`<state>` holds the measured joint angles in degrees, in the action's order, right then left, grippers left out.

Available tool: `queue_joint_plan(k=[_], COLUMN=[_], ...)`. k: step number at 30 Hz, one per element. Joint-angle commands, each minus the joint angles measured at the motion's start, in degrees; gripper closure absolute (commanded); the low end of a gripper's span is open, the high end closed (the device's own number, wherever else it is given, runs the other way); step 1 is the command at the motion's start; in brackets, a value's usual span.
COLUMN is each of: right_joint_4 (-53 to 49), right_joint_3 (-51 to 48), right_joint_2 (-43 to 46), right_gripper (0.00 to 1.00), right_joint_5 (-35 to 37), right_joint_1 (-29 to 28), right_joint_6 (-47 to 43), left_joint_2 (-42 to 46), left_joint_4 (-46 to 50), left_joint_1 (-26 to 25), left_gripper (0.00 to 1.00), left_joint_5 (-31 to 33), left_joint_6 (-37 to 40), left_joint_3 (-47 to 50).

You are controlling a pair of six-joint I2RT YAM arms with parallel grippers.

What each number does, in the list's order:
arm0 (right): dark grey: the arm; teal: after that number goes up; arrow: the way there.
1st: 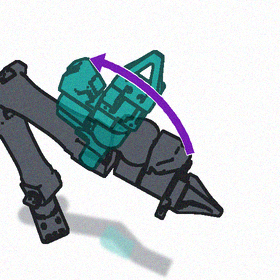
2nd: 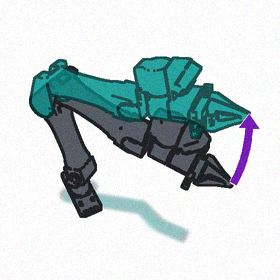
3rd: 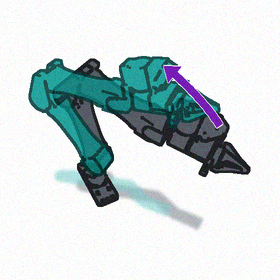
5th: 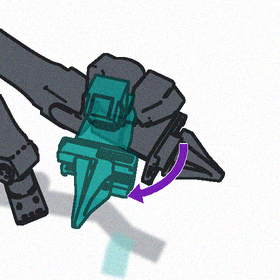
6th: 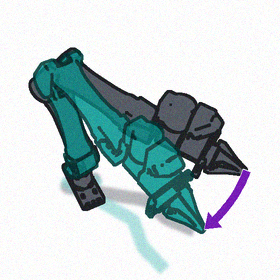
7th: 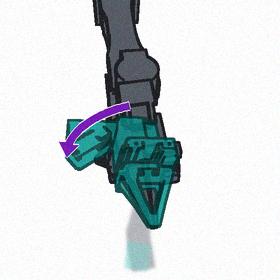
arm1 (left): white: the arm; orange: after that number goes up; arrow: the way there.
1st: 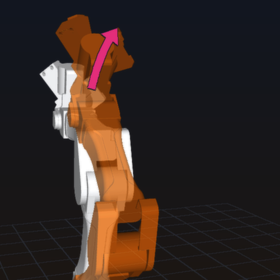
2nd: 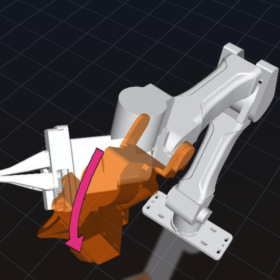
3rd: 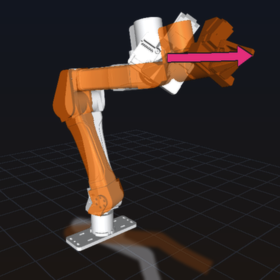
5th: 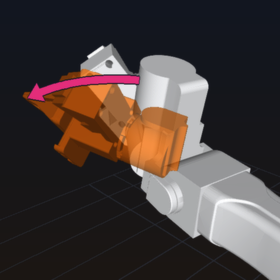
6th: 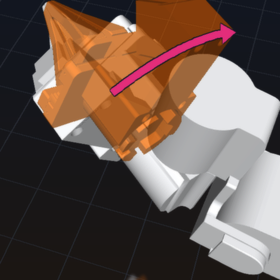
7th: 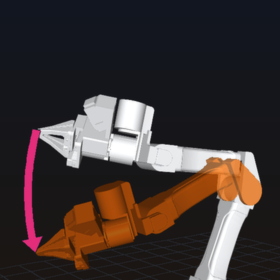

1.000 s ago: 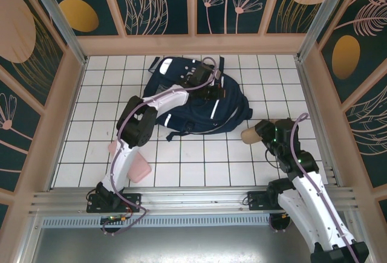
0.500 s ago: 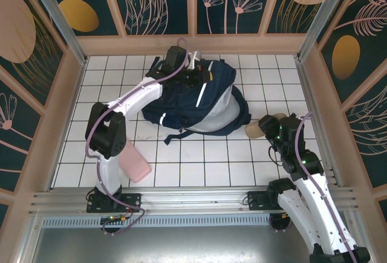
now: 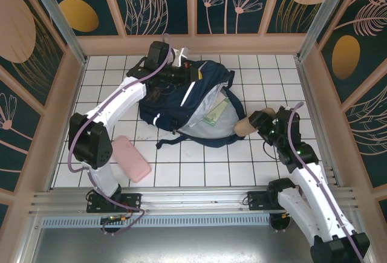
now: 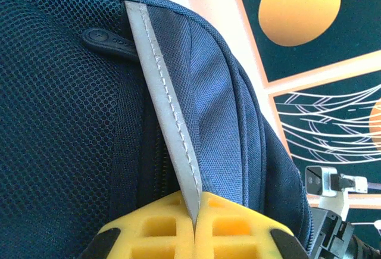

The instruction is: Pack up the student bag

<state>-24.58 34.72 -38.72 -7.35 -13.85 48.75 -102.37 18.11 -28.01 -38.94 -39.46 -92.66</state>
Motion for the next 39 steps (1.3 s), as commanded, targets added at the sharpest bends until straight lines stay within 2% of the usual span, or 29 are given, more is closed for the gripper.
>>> queue_joint_plan(k=[1,5,10,15,20,28,34,39], right_joint_4=[8.65,16.20,27.24,37.25,45.58,51.99,45.65,44.51], right_joint_3=[-1.18,-2.40,-3.18,-0.12,5.66,20.43,35.47,43.39], right_joint_2=[-2.16,-7.17,-15.63,-26.30,-40.17,-59.04,-73.47,-79.10], right_gripper=[0.56,0.58,0.59,0.59,0.60,0.60,0.60,0.57], right_joint_5=[-7.92,-11.80,-11.50,-9.89,-12.25,-10.25,-9.16,-7.63], right_joint_1=[0.40,-0.77,-4.28,-8.48,-11.11,-15.67,-20.10,-23.60], right_joint_6=[0.61,4.22,8.64,11.99,17.64,23.60,26.66,28.36], left_joint_2=[6.20,6.31,6.31,6.77,7.14,6.84,6.15,5.17], left_joint_4=[-5.67,-6.11,-6.33,-6.80,-8.61,-10.68,-10.63,-10.37], left_joint_1=[0.07,0.15,0.15,0.15,0.15,0.16,0.15,0.23], left_gripper=[1.00,1.00,1.00,1.00,1.00,1.00,1.00,1.00], left_joint_5=[-4.69,-5.61,-5.98,-5.99,-6.16,-7.22,-7.56,-7.89], left_joint_6=[0.27,-0.53,-0.99,-1.70,-3.06,-4.77,-5.06,-5.17], left_joint_3=[-2.11,-2.64,-3.05,-2.39,-0.95,-0.34,-1.76,-2.35])
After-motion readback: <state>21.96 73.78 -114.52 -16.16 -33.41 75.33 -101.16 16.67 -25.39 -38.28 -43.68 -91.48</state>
